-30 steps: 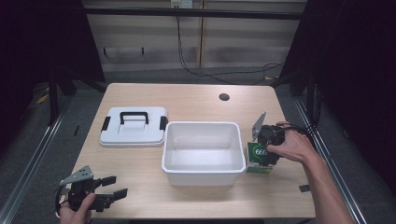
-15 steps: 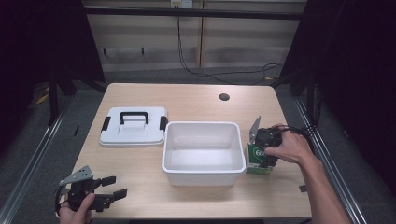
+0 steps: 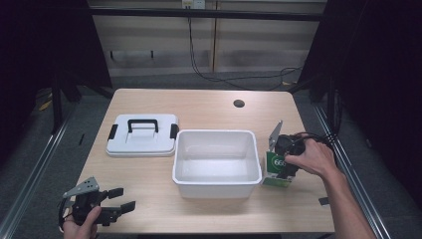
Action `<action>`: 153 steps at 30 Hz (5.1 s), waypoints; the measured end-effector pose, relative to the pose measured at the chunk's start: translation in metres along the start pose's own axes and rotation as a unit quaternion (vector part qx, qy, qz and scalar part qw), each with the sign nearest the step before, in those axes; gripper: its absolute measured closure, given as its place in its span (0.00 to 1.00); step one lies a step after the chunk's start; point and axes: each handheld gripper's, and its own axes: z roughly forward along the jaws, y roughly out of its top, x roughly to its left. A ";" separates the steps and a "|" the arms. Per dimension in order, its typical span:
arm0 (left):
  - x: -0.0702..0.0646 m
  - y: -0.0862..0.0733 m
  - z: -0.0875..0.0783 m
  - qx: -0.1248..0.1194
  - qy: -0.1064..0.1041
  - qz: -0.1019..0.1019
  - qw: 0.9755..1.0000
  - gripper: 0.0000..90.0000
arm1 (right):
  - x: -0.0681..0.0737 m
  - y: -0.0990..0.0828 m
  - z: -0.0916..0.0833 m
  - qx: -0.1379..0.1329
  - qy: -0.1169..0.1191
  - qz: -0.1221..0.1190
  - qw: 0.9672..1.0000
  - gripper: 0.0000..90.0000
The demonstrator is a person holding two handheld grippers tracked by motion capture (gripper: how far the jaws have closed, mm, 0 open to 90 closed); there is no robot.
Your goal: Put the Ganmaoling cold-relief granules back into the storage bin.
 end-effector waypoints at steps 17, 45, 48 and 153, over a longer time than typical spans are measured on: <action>0.000 0.000 -0.001 -0.002 0.001 -0.002 1.000 0.23 | 0.006 -0.012 -0.023 -0.056 -0.007 0.026 0.998 0.18; 0.000 0.000 -0.001 -0.003 0.001 -0.002 1.000 0.23 | 0.023 -0.047 -0.061 -0.154 -0.047 0.063 0.985 0.18; 0.000 0.000 -0.001 -0.004 0.002 -0.002 1.000 0.23 | 0.023 -0.050 -0.068 -0.163 -0.053 0.064 0.983 0.18; -0.004 0.001 -0.004 -0.022 -0.004 0.019 1.000 0.20 | 0.023 0.094 -0.098 -0.145 -0.028 -0.041 0.988 0.18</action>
